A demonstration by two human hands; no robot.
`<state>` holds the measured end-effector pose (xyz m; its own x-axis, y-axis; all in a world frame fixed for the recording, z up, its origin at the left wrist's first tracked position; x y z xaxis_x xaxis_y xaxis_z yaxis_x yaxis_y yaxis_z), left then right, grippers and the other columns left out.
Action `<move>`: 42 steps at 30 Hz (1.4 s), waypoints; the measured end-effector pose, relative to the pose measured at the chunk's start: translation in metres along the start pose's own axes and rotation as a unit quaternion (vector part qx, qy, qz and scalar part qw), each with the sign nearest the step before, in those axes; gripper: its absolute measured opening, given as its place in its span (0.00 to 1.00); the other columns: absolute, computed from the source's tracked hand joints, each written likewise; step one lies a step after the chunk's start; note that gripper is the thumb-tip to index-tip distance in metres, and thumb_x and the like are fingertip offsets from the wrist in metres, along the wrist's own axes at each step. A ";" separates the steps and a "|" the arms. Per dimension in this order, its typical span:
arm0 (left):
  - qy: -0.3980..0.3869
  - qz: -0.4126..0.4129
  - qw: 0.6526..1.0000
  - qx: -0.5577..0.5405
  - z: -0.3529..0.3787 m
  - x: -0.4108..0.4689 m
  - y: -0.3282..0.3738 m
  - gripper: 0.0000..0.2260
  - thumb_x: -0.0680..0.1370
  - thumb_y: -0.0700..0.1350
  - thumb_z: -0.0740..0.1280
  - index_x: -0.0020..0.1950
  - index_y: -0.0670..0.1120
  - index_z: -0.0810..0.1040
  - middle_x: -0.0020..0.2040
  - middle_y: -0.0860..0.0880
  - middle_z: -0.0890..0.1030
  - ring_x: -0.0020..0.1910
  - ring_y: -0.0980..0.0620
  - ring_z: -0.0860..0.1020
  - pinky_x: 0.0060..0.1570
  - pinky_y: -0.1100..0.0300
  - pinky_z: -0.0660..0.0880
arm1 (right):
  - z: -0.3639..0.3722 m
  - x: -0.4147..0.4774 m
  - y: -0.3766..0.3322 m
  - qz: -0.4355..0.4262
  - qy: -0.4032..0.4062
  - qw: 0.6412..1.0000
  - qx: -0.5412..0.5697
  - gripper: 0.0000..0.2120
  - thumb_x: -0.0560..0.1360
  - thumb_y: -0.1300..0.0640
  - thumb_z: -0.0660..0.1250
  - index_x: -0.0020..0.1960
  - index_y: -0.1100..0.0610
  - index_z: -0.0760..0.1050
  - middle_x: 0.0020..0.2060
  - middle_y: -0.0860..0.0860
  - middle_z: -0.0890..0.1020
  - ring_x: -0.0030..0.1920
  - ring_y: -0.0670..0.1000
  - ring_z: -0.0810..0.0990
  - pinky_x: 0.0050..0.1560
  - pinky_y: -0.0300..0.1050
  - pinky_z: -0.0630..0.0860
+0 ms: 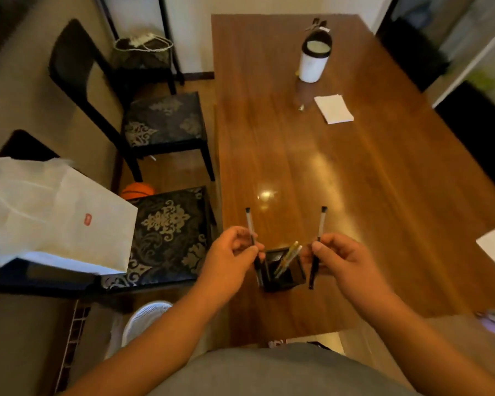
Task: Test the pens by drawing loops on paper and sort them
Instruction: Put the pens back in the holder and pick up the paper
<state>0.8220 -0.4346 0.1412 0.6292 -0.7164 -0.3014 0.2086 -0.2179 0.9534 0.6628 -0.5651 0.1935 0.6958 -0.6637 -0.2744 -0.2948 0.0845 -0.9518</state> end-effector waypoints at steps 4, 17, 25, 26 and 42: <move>0.016 0.028 0.999 0.005 0.021 0.015 0.017 0.02 0.80 0.41 0.65 0.48 0.47 0.76 0.41 0.49 0.84 0.44 0.47 0.83 0.43 0.50 0.81 | -0.016 0.016 -0.015 -0.092 0.019 0.990 -0.110 0.04 0.76 0.55 0.69 0.43 0.50 0.82 0.37 0.50 0.82 0.35 0.41 0.78 0.37 0.30 0.73; 0.058 0.014 0.997 0.049 0.037 0.023 -0.012 0.02 0.79 0.42 0.65 0.48 0.45 0.73 0.42 0.51 0.84 0.48 0.56 0.83 0.46 0.53 0.80 | -0.006 0.056 0.011 -0.125 -0.071 0.963 -0.228 0.03 0.78 0.51 0.68 0.46 0.48 0.79 0.35 0.43 0.80 0.35 0.42 0.77 0.36 0.37 0.73; 0.091 0.040 0.985 0.142 0.033 0.026 -0.015 0.06 0.79 0.49 0.67 0.43 0.50 0.79 0.40 0.51 0.81 0.42 0.54 0.80 0.42 0.60 0.78 | 0.012 0.069 0.011 -0.176 -0.133 0.934 -0.282 0.04 0.78 0.49 0.67 0.45 0.47 0.77 0.34 0.42 0.79 0.35 0.41 0.77 0.35 0.36 0.71; 0.095 0.050 0.980 0.168 0.031 0.025 -0.014 0.06 0.78 0.50 0.67 0.42 0.51 0.79 0.39 0.52 0.80 0.41 0.56 0.79 0.41 0.61 0.76 | 0.015 0.072 0.013 -0.181 -0.144 0.928 -0.292 0.04 0.78 0.49 0.67 0.44 0.46 0.77 0.34 0.42 0.78 0.36 0.41 0.76 0.35 0.36 0.71; 0.109 0.060 0.949 0.289 0.024 0.021 -0.019 0.04 0.77 0.49 0.68 0.44 0.50 0.77 0.37 0.54 0.78 0.37 0.60 0.76 0.36 0.63 0.72 | 0.049 0.101 0.025 -0.184 -0.217 0.884 -0.370 0.03 0.78 0.49 0.67 0.47 0.44 0.72 0.36 0.39 0.77 0.38 0.39 0.76 0.37 0.39 0.73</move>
<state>0.8132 -0.4611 0.1169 0.7753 -0.6189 -0.1262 -0.2799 -0.5158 0.8097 0.7582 -0.5938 0.1349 0.9722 -0.1844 -0.1441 -0.2326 -0.6943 -0.6811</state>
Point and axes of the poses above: each hand's wrist, its own x-axis towards the middle knuckle, its own z-axis out of the palm, y = z × x, the point moved 9 cm from there along x, towards the middle knuckle
